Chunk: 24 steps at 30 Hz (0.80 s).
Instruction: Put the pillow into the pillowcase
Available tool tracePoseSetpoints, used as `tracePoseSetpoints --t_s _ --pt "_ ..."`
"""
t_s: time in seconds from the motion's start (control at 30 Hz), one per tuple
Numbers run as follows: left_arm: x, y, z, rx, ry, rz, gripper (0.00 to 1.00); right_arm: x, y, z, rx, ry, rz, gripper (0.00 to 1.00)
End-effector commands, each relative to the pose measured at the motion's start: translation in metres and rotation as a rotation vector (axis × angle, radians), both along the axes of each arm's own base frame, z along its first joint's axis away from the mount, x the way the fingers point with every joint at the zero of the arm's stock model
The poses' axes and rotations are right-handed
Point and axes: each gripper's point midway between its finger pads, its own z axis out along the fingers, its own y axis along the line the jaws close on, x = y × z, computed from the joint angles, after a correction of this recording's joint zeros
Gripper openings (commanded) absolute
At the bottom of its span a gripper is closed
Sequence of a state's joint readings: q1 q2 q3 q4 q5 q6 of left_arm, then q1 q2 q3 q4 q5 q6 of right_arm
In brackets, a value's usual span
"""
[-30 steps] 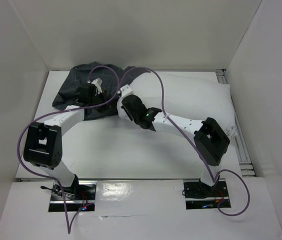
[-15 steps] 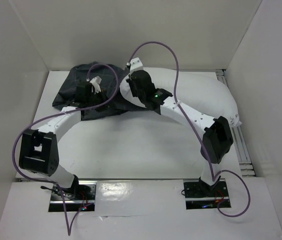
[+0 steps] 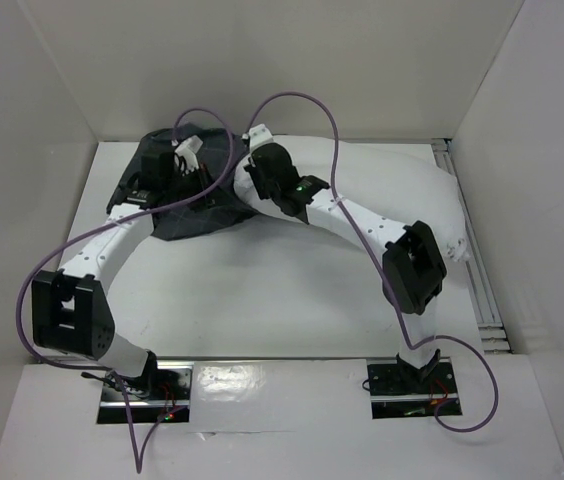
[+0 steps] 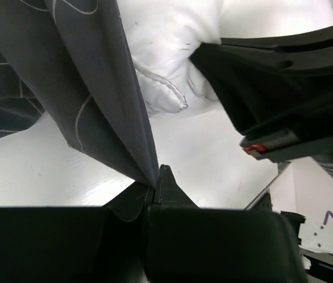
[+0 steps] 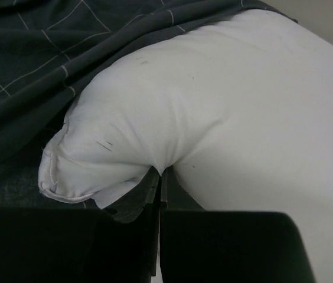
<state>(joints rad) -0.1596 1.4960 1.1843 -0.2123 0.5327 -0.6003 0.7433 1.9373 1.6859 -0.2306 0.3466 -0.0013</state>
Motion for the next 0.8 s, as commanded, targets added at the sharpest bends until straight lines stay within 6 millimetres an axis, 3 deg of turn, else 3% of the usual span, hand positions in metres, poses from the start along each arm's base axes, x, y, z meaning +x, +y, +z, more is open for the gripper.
tracePoseSetpoints --t_s 0.0,0.2,0.23,0.3,0.37,0.43,0.53,0.6,0.63,0.73,0.77 --pt "-0.007 -0.002 0.062 -0.060 -0.120 -0.058 0.00 0.011 -0.013 -0.012 -0.018 0.000 -0.025 0.00" --pt "-0.014 -0.016 0.117 -0.132 -0.192 -0.165 0.00 0.012 0.000 -0.015 0.015 0.054 -0.005 0.00" --pt "-0.017 -0.018 0.117 -0.143 -0.170 -0.187 0.00 0.012 0.008 0.003 0.043 0.046 0.024 0.00" --pt "-0.020 -0.020 0.131 -0.150 -0.185 -0.201 0.00 0.013 0.015 0.016 0.082 0.051 0.034 0.00" --pt "-0.024 -0.020 0.132 -0.150 -0.177 -0.214 0.00 0.010 0.026 0.021 0.120 0.076 0.074 0.00" --pt "-0.029 -0.019 0.138 -0.151 -0.188 -0.215 0.00 -0.001 0.041 0.009 0.135 0.106 0.095 0.00" --pt "-0.030 -0.018 0.137 -0.148 -0.163 -0.197 0.00 -0.028 0.046 -0.043 0.136 0.201 0.095 0.00" --pt "-0.033 -0.016 0.137 -0.143 -0.153 -0.188 0.00 -0.050 0.052 -0.056 0.200 0.261 0.117 0.00" --pt "-0.036 -0.016 0.139 -0.143 -0.153 -0.188 0.00 -0.062 0.044 -0.062 0.227 0.267 0.118 0.00" --pt "-0.047 -0.016 0.123 -0.151 -0.092 -0.189 0.02 -0.087 0.041 -0.067 0.296 0.291 0.126 0.00" --pt "-0.053 -0.015 0.125 -0.150 -0.087 -0.188 0.13 -0.100 0.037 -0.070 0.311 0.290 0.132 0.00"
